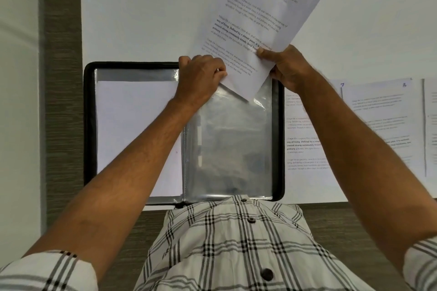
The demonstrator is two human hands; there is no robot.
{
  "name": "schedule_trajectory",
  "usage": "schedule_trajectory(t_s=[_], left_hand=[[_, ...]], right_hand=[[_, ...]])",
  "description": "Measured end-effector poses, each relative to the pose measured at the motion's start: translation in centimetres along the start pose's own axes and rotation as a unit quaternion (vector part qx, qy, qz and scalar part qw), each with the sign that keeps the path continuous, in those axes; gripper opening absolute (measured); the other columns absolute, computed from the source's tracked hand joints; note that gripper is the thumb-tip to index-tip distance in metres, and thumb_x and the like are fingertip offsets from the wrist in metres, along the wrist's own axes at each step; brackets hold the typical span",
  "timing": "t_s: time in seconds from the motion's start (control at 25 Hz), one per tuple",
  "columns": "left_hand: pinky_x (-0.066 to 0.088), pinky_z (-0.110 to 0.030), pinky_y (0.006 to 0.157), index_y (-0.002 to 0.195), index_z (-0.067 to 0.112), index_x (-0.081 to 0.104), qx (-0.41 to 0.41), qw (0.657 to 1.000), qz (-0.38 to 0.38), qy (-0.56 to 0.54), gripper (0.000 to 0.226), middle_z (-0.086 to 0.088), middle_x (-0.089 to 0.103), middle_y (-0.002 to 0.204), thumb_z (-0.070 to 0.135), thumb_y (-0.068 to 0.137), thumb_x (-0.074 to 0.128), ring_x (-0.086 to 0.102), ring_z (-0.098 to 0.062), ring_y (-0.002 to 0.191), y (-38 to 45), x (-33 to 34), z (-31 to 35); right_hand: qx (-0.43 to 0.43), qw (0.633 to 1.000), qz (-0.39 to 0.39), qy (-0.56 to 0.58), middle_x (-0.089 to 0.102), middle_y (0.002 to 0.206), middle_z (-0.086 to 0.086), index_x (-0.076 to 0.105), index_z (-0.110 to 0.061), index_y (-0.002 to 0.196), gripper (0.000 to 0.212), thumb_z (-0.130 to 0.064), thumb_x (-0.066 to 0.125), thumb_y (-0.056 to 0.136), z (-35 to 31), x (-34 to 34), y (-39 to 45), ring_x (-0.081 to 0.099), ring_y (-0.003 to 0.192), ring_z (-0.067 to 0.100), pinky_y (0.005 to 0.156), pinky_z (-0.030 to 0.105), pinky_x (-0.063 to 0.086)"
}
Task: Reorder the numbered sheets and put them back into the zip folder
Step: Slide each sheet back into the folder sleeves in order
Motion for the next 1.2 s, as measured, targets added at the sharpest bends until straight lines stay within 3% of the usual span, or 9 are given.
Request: schedule_trajectory(t_s=[0.16, 0.56, 0.72, 0.88, 0.96, 1.12, 1.2], left_hand=[[0.024, -0.036, 0.086, 0.096, 0.028, 0.07, -0.009, 1.0, -0.008, -0.015, 0.012, 0.01, 0.07, 0.096, 0.039, 0.096, 0.065, 0.06, -0.015, 0.093, 0.2, 0.2, -0.1], [0.024, -0.042, 0.097, 0.1, 0.03, 0.069, -0.057, 0.998, -0.035, 0.019, 0.016, 0.007, 0.065, 0.105, 0.045, 0.094, 0.066, 0.055, -0.019, 0.109, -0.3, -0.9, -3.0], [0.023, -0.035, 0.093, 0.102, 0.027, 0.072, -0.098, 0.994, -0.055, 0.004, 0.014, 0.002, 0.058, 0.123, 0.038, 0.093, 0.071, 0.049, -0.021, 0.12, -0.2, -0.8, -3.8], [0.039, -0.039, 0.105, 0.1, 0.02, 0.072, -0.141, 0.985, -0.06, -0.086, 0.014, -0.001, 0.052, 0.138, 0.031, 0.091, 0.074, 0.047, -0.021, 0.128, 0.0, -0.3, -4.5], [0.048, -0.037, 0.104, 0.106, 0.02, 0.069, -0.169, 0.973, -0.029, -0.158, 0.018, -0.001, 0.053, 0.135, 0.028, 0.091, 0.074, 0.053, -0.017, 0.123, 0.4, -0.3, -4.9], [0.054, -0.015, 0.079, 0.129, 0.019, 0.057, -0.296, 0.901, 0.033, -0.314, 0.036, 0.008, 0.063, 0.114, 0.022, 0.095, 0.068, 0.062, -0.007, 0.1, 1.2, -1.1, -5.5], [0.055, -0.018, 0.078, 0.13, 0.018, 0.058, -0.33, 0.879, 0.04, -0.342, 0.036, 0.011, 0.067, 0.099, 0.021, 0.095, 0.067, 0.066, -0.006, 0.091, 1.5, -0.9, -6.2]], right_hand=[[0.033, 0.997, -0.045, -0.056, 0.076, 0.125, 0.005, 0.061, -0.011, 0.139, 0.048, -0.009, 0.075, 0.094, 0.0, -0.4, 0.1, 0.074, 0.114, 0.025, 0.09, 0.042, 0.063], [0.044, 0.973, -0.125, -0.19, 0.075, 0.127, 0.0, 0.062, -0.017, 0.139, 0.05, -0.018, 0.079, 0.092, -1.1, -0.7, 1.2, 0.073, 0.115, 0.02, 0.092, 0.042, 0.063], [0.068, 0.953, -0.155, -0.25, 0.075, 0.126, -0.001, 0.062, -0.019, 0.14, 0.052, -0.017, 0.08, 0.091, -1.3, -0.3, 1.8, 0.073, 0.116, 0.021, 0.093, 0.041, 0.062], [0.09, 0.931, -0.183, -0.303, 0.074, 0.128, -0.001, 0.06, -0.021, 0.142, 0.056, -0.018, 0.081, 0.09, -1.3, 0.2, 2.0, 0.072, 0.117, 0.023, 0.094, 0.043, 0.062], [0.09, 0.923, -0.189, -0.322, 0.075, 0.126, 0.0, 0.061, -0.02, 0.141, 0.056, -0.018, 0.082, 0.089, -1.3, 0.4, 1.9, 0.072, 0.116, 0.022, 0.094, 0.042, 0.062], [0.09, 0.914, -0.184, -0.351, 0.073, 0.127, 0.002, 0.061, -0.018, 0.141, 0.059, -0.015, 0.084, 0.086, -1.3, 0.6, 1.9, 0.071, 0.118, 0.026, 0.099, 0.045, 0.06], [0.089, 0.915, -0.179, -0.352, 0.073, 0.128, 0.002, 0.061, -0.018, 0.141, 0.061, -0.014, 0.085, 0.085, -1.3, 0.6, 1.9, 0.07, 0.119, 0.028, 0.1, 0.047, 0.059]])
Point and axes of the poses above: each hand's wrist, its own y-axis towards the middle knuckle, its own x-axis out of the palm, z = x × y, the point moved 4 cm from there along y, towards the middle knuckle
